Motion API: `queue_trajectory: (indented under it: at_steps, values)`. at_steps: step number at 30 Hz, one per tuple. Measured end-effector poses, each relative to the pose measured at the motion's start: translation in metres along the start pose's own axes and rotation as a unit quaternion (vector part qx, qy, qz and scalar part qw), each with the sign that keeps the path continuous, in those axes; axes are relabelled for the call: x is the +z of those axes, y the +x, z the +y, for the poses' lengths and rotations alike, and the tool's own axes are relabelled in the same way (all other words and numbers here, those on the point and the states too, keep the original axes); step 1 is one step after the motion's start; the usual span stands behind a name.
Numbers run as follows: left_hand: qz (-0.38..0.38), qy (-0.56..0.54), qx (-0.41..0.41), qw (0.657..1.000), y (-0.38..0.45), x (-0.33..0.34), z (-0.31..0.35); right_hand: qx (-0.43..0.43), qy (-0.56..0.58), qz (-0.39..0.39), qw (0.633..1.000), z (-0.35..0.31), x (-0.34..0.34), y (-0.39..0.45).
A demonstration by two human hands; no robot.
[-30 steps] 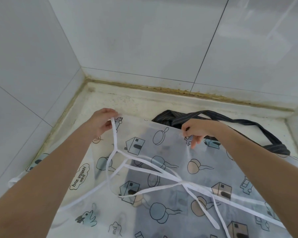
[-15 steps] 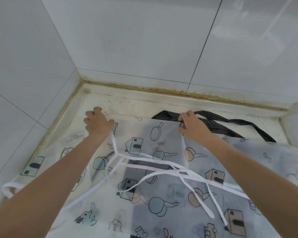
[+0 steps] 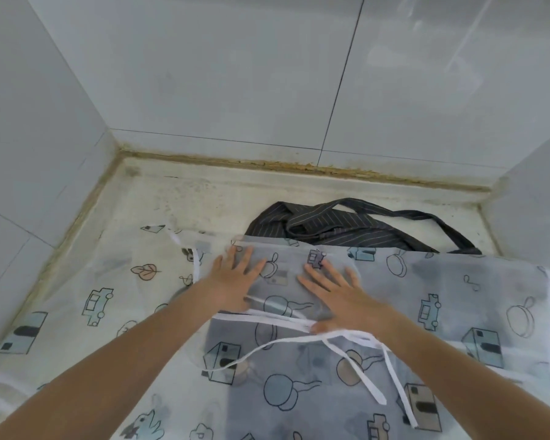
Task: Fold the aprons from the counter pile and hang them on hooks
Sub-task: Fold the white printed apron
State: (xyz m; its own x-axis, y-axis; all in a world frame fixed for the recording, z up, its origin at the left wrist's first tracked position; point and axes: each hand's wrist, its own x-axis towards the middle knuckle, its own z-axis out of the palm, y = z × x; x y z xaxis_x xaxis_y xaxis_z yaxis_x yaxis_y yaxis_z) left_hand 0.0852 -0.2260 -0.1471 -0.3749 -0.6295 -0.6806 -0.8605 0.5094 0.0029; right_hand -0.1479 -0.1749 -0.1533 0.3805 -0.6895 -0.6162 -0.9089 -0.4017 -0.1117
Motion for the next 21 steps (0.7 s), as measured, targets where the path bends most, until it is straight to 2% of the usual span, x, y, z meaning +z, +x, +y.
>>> queue_trajectory:
  at_steps: [2, 5, 8, 10, 12, 14, 16, 17, 21]
  values:
    - [-0.008, 0.008, -0.006, 1.000, -0.002, -0.001, 0.002, 0.009, 0.027, 0.023, 0.999, 0.001, -0.009, 0.005]
    - [-0.025, 0.010, -0.012, 1.000, -0.004, -0.005, 0.007, 0.051, 0.047, 0.132, 0.989, 0.002, -0.020, 0.013]
    - [-0.041, -0.002, -0.003, 0.999, -0.006, -0.011, 0.007, 0.046, 0.011, 0.156, 0.987, 0.001, -0.020, 0.015]
    - [-0.041, -0.035, 0.010, 0.999, -0.005, -0.018, 0.000, 0.051, 0.050, 0.189, 0.979, 0.003, -0.018, 0.016]
    - [0.021, -0.094, 0.027, 0.995, -0.003, -0.027, -0.008, 0.080, 0.145, 0.257, 0.952, 0.009, -0.024, 0.015]
    - [0.134, -0.168, 0.017, 0.977, 0.001, -0.038, -0.014, 0.137, 0.194, 0.299, 0.924, 0.022, -0.033, 0.017]
    - [0.209, -0.208, -0.003, 0.956, 0.009, -0.048, -0.016, 0.186, 0.198, 0.277, 0.922, 0.037, -0.039, 0.020]
    - [0.220, -0.217, -0.009, 0.951, 0.012, -0.052, -0.015, 0.195, 0.196, 0.257, 0.926, 0.042, -0.041, 0.023]
    - [0.183, -0.233, -0.011, 0.955, 0.031, -0.058, -0.005, 0.207, 0.217, 0.230, 0.926, 0.055, -0.045, 0.026]
